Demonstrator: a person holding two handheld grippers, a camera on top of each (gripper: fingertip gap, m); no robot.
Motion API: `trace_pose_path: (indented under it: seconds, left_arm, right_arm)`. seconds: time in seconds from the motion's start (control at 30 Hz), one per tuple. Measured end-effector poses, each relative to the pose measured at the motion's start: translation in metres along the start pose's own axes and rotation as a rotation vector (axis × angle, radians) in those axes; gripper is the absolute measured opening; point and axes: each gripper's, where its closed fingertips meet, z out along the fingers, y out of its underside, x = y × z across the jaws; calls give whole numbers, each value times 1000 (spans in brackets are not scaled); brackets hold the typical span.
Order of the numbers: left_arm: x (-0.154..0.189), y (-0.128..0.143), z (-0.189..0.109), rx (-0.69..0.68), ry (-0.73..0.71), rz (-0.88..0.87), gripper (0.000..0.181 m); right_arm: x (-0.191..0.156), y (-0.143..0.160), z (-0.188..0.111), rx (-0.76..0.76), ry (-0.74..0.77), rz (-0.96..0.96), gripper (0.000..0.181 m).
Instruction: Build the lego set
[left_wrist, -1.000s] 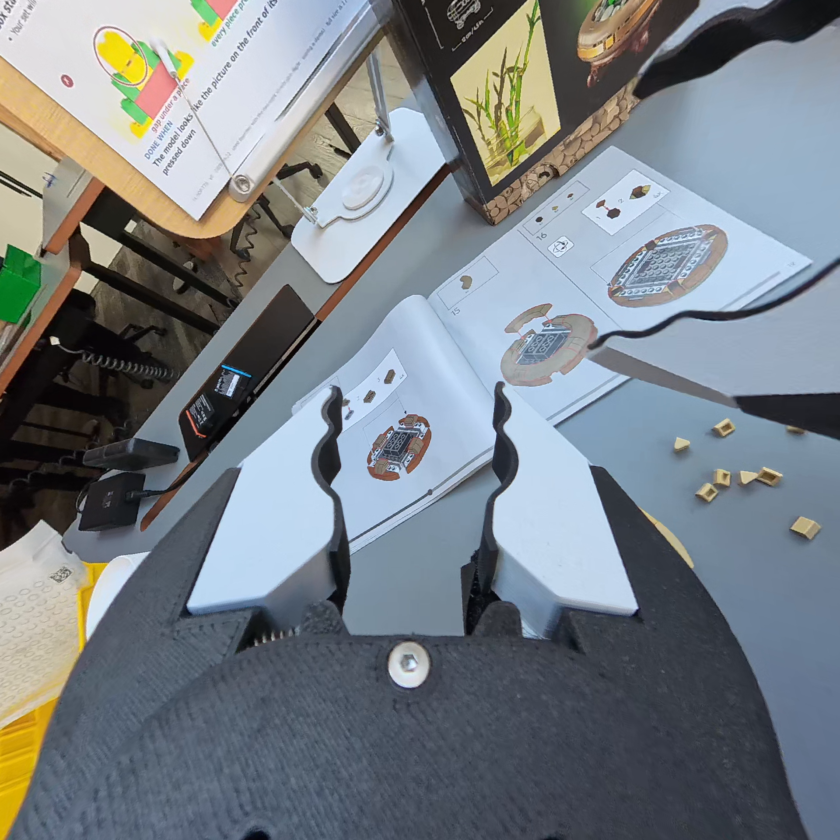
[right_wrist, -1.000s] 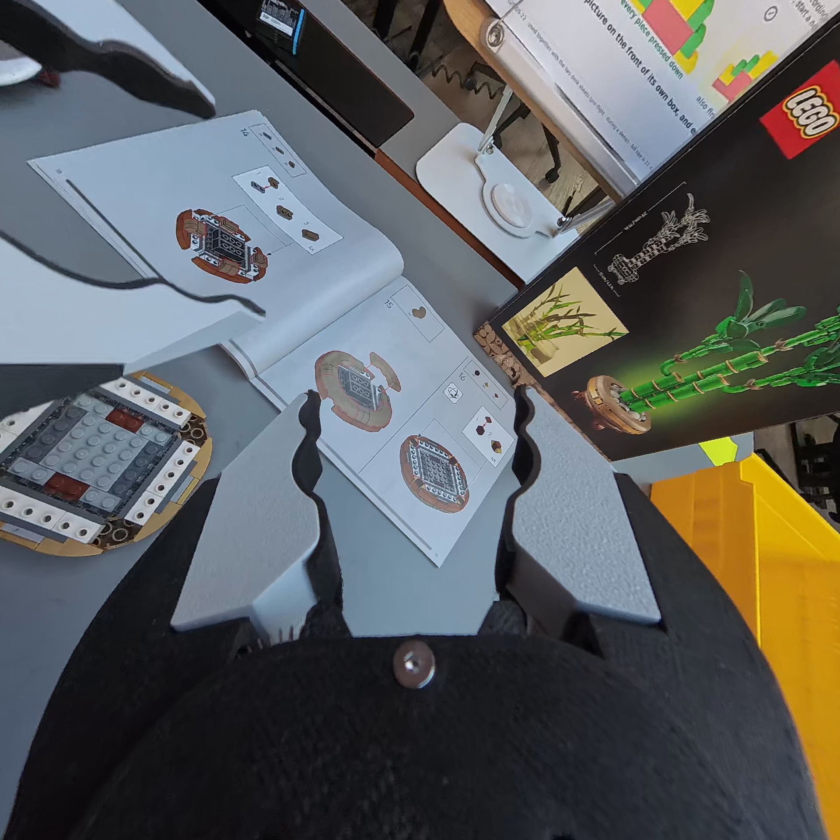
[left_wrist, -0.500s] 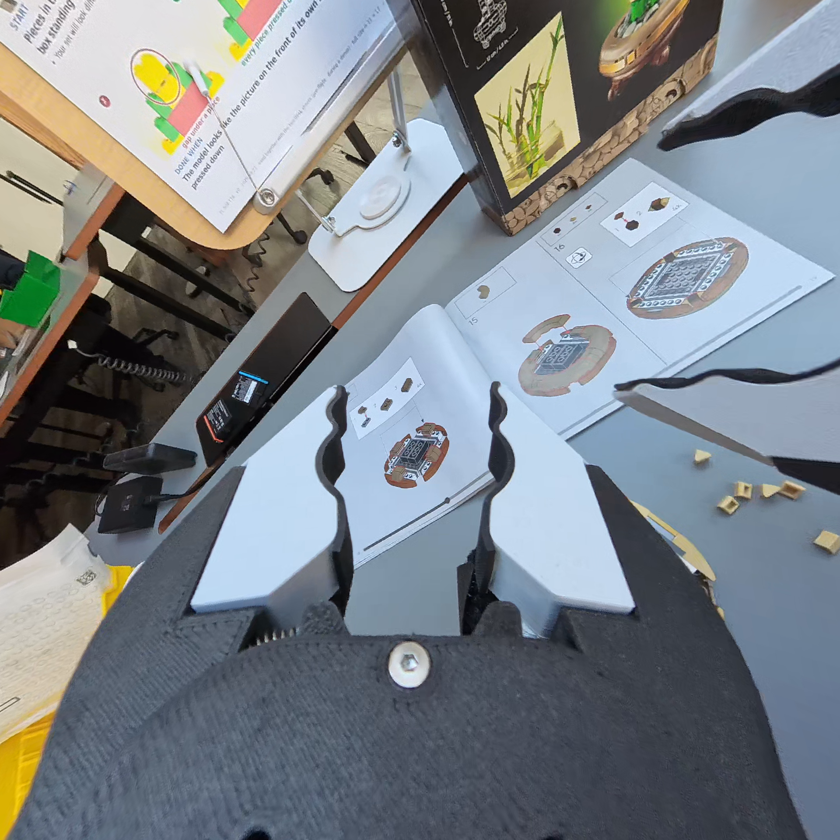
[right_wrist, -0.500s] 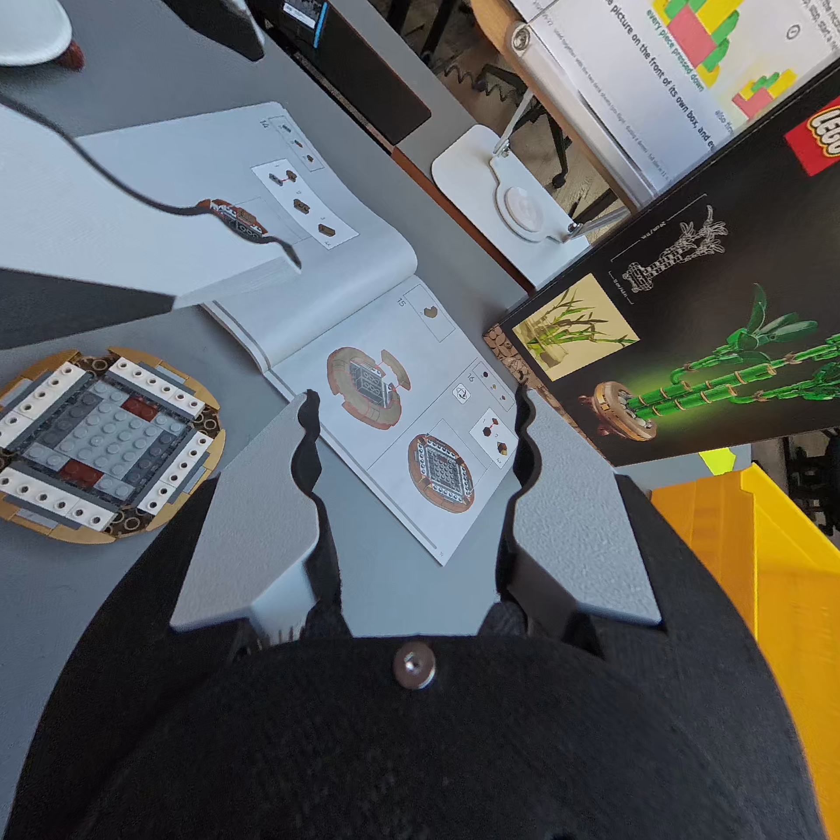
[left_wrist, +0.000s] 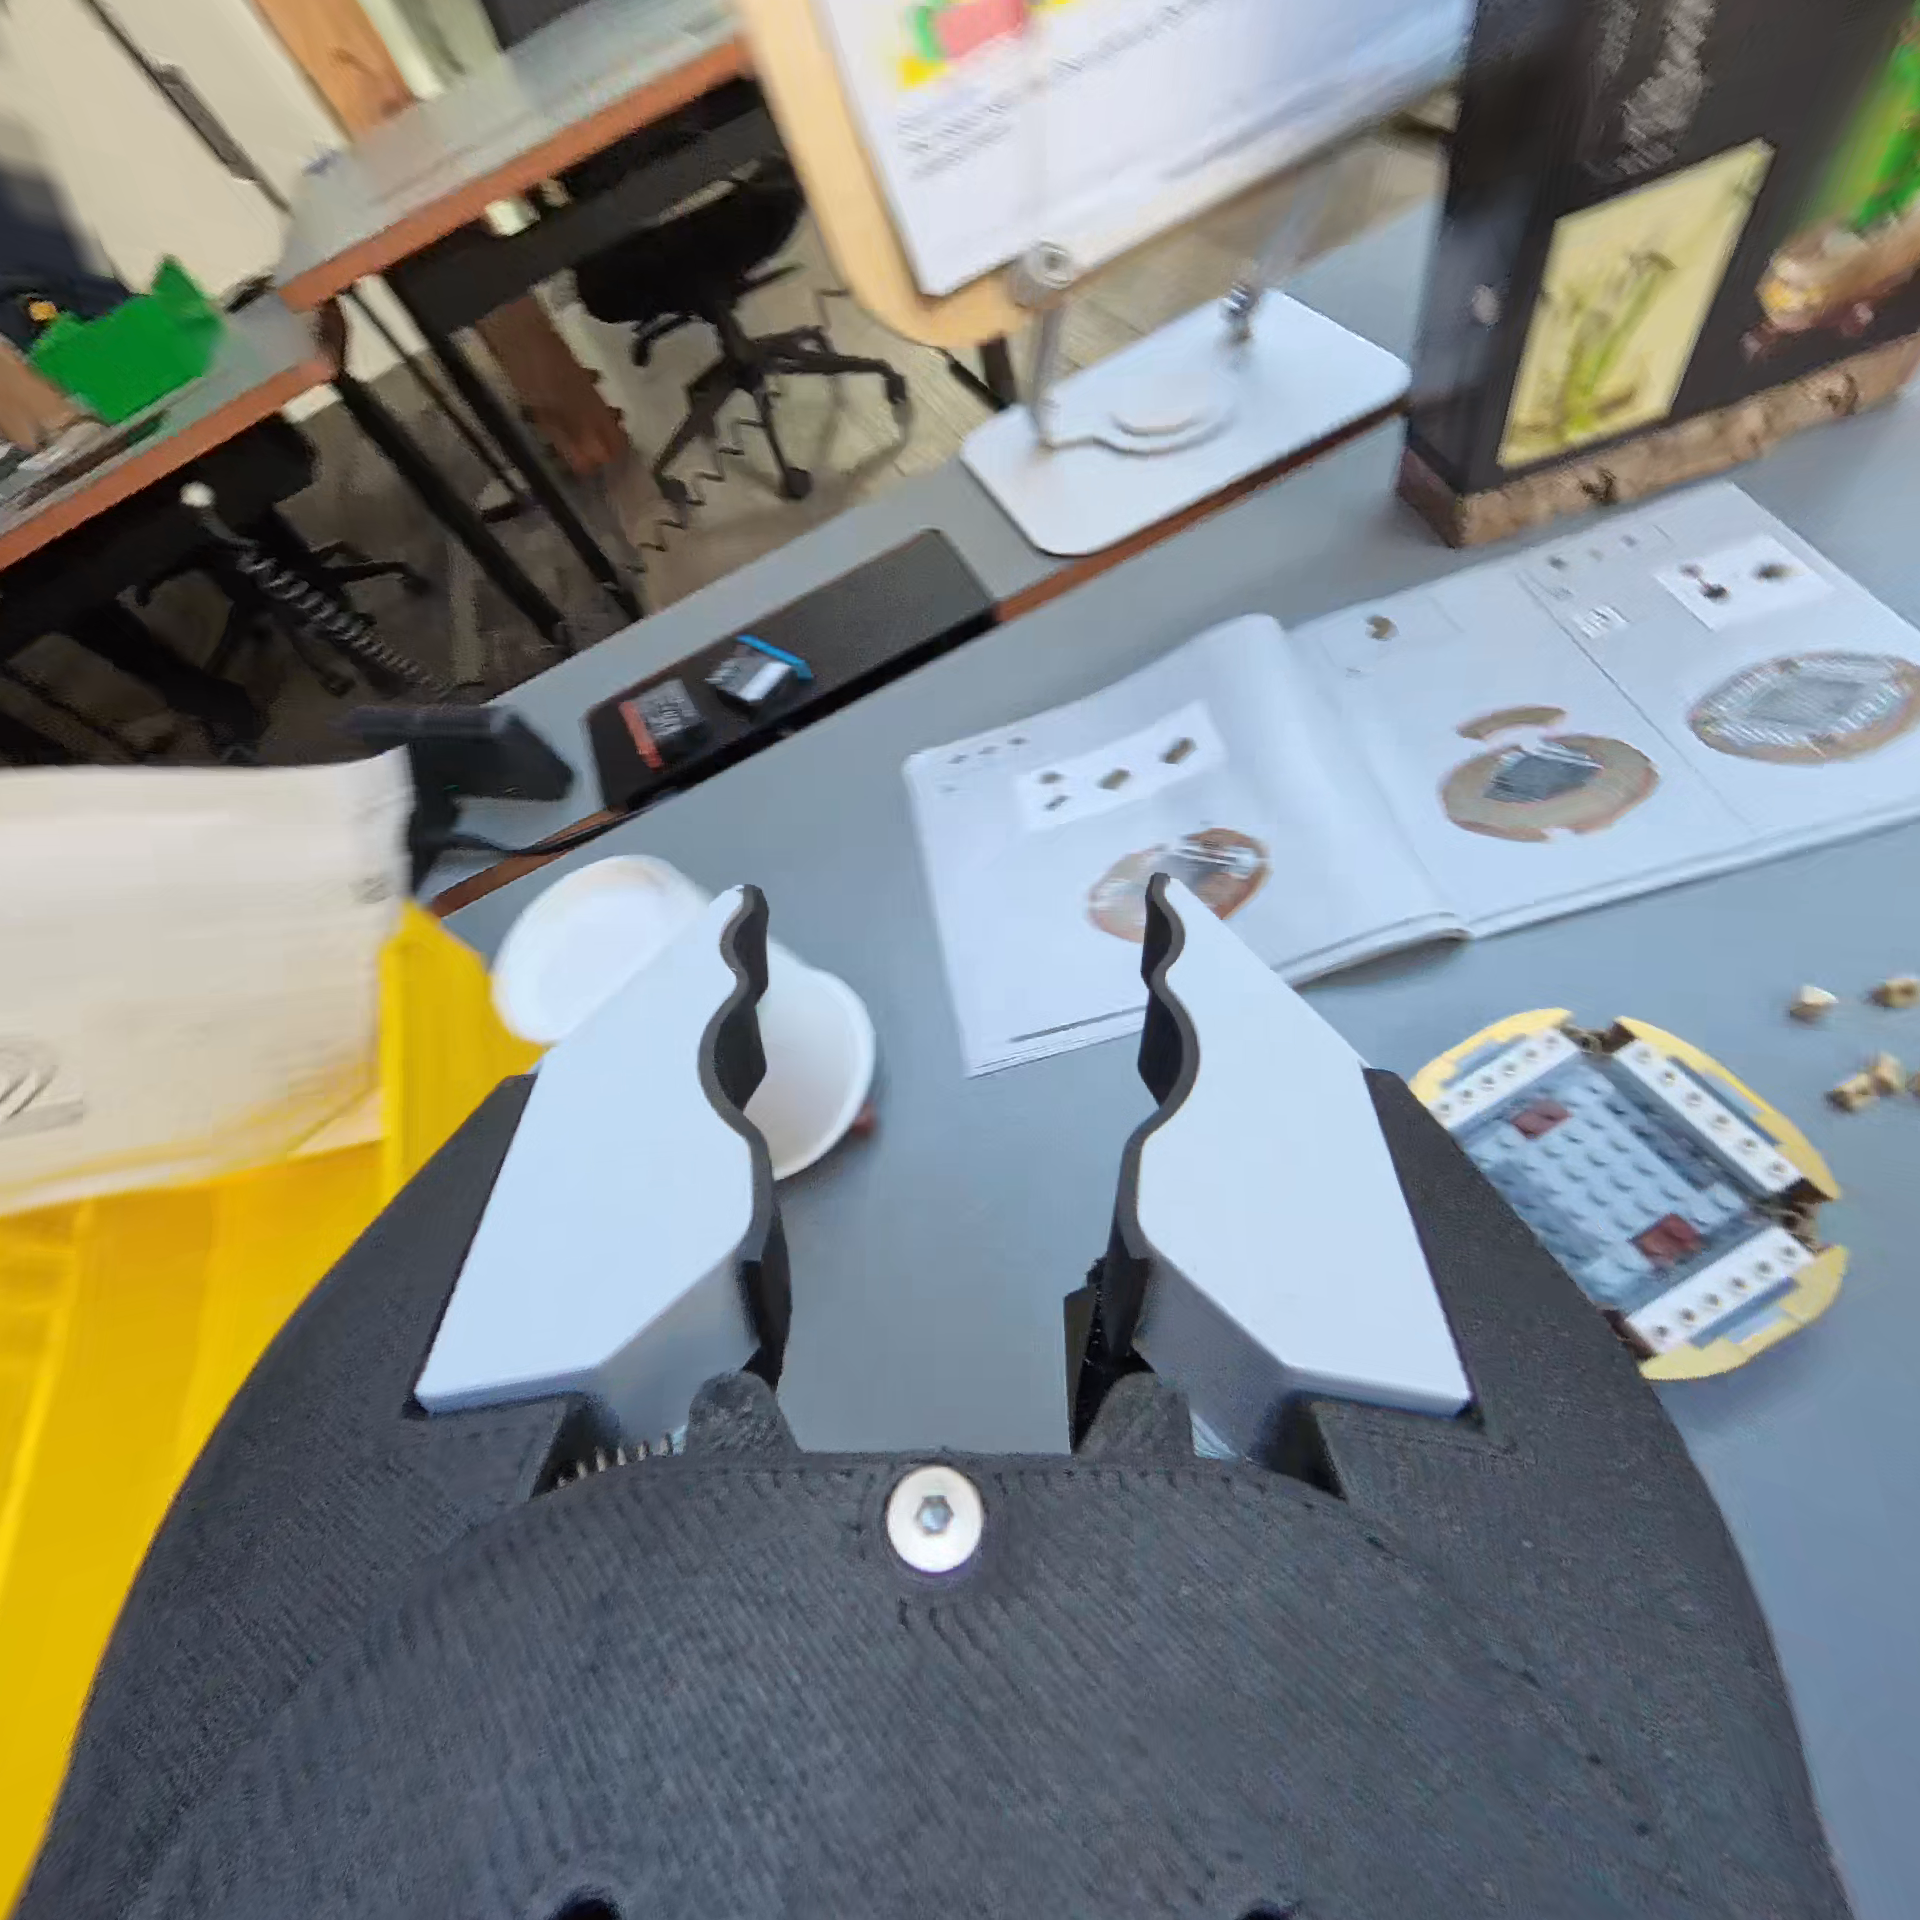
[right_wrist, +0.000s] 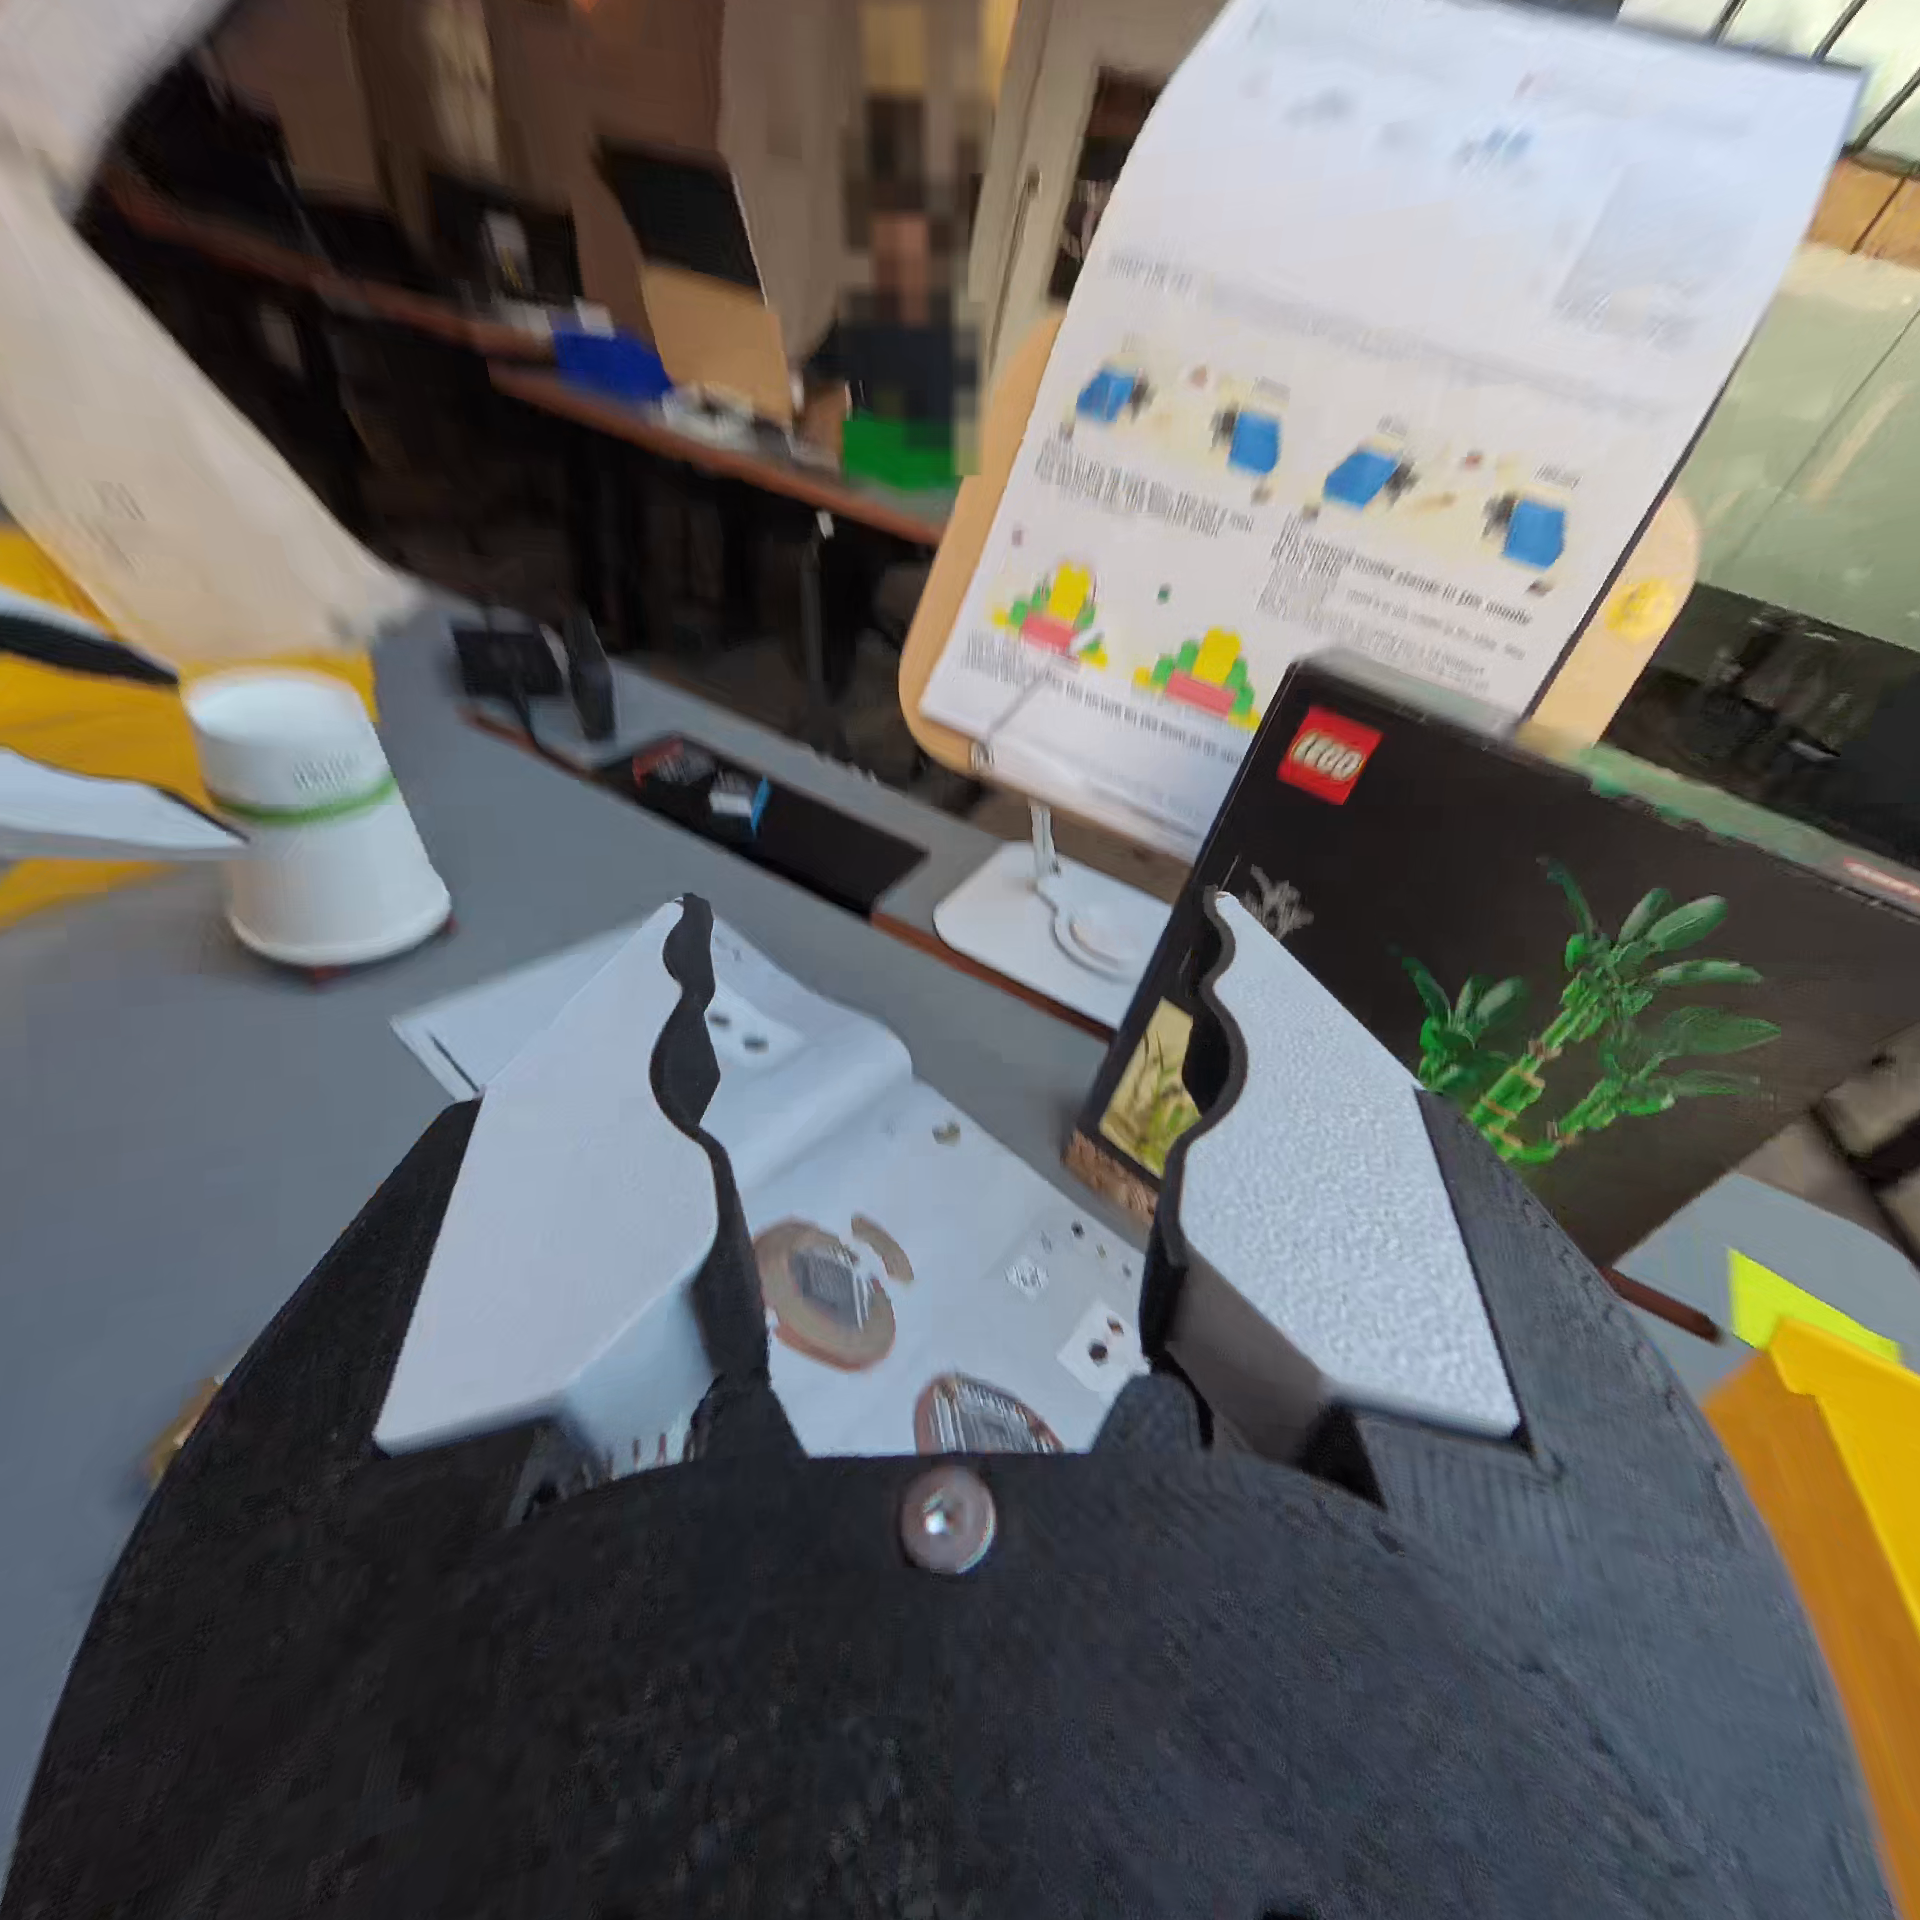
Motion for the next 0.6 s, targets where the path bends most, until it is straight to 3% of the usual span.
trace_pose_path:
  seconds: [0.07,0.13,0.17,0.23,0.3,0.4,0.5,0.6]
  left_arm:
    - [-77,10,-40,54,-120,-111,71]
    - [-147,37,-74,27,-196,-180,55]
    - [-171,57,-83,-40,-186,-193,47]
    - [-212,112,-91,-305,-164,-263,49]
    - [-231,153,-93,-534,-74,-269,43]
    - [-250,189,-85,-733,-10,-38,35]
    - [-275,227,-83,-949,17,365,31]
    - [-281,253,-78,-1078,105,566,26]
  right_arm:
    - [16,-35,-12,141,-70,87,83]
    - [18,-29,-8,105,-115,7,68]
    - [19,-16,-1,72,-105,-46,67]
    - [18,19,15,20,-86,-107,57]
    - [4,54,28,0,-135,-71,51]
    - [-10,88,41,-26,-209,58,47]
    - [-6,94,42,-30,-234,89,46]
    - [14,93,36,3,-167,74,45]
